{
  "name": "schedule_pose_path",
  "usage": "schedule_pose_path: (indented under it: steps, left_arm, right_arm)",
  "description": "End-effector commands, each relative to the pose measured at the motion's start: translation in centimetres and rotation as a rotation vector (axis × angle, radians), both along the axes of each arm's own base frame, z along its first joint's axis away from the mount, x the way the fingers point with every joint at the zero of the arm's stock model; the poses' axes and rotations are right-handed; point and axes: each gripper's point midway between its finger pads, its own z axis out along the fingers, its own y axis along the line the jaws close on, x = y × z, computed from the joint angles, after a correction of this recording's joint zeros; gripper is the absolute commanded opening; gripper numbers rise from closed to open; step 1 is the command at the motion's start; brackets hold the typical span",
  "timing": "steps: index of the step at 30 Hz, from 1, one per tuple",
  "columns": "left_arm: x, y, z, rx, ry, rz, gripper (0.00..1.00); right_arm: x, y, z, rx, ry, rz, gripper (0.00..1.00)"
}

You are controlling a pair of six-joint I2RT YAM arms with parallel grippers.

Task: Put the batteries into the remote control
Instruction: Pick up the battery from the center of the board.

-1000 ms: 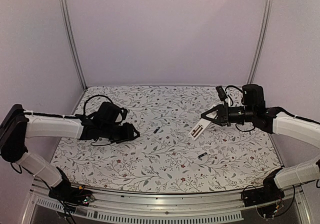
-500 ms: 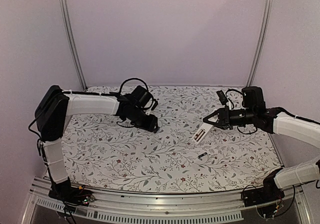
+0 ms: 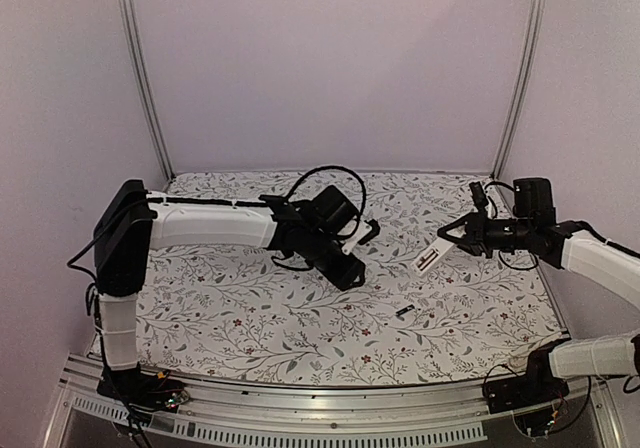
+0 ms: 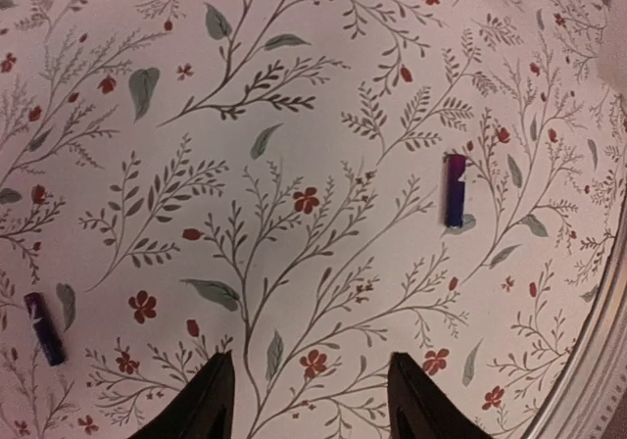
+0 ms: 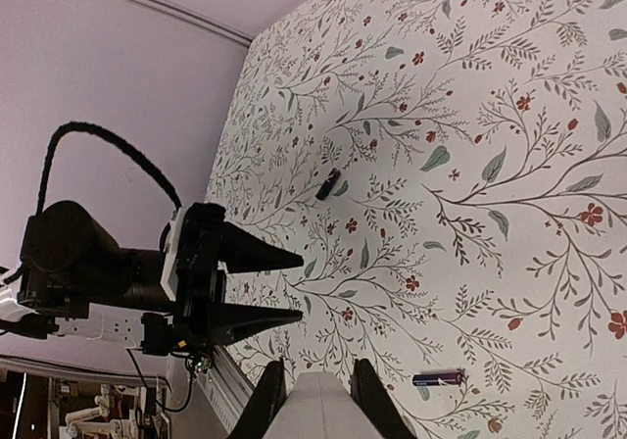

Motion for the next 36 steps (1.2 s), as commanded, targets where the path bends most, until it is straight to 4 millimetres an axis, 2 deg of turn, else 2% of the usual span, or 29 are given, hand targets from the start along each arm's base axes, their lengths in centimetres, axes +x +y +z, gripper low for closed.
schedule_pose_path:
  steps: [1,5,7,14,26,33,36]
  left_arm:
    - [-3.3,-4.8,0.3,-0.054,-0.007,-0.175,0.54]
    - [-5.6,-8.0,-0.6,-0.039,-0.012,-0.250,0.55]
    - [-6.0,-9.5,-0.9,-0.020,-0.029,-0.266,0.55]
    - [-6.4,-11.5,-3.5,0.061,-0.037,-0.282,0.54]
    - [-5.3,-11.8,-6.6,0.174,-0.088,-0.267,0.48]
    - [-5.2,-11.7,-7.6,0.214,-0.098,-0.275,0.36]
    - [-5.3,-11.6,-7.8,0.226,-0.099,-0.277,0.26]
  right_arm:
    - [0.6,-3.2,-0.5,-0.012,0.036,-0.117,0.00]
    - [1.1,-5.1,-1.0,-0.021,0.055,-0.190,0.00]
    - [1.2,-5.7,-1.0,-0.020,0.058,-0.212,0.00]
    - [1.2,-7.5,-1.0,-0.018,0.069,-0.260,0.00]
    - [0.8,-7.9,-1.2,-0.021,0.076,-0.262,0.00]
    - [0.6,-8.1,-1.9,-0.053,0.094,-0.263,0.00]
    - [0.5,-8.3,-2.3,-0.073,0.100,-0.263,0.00]
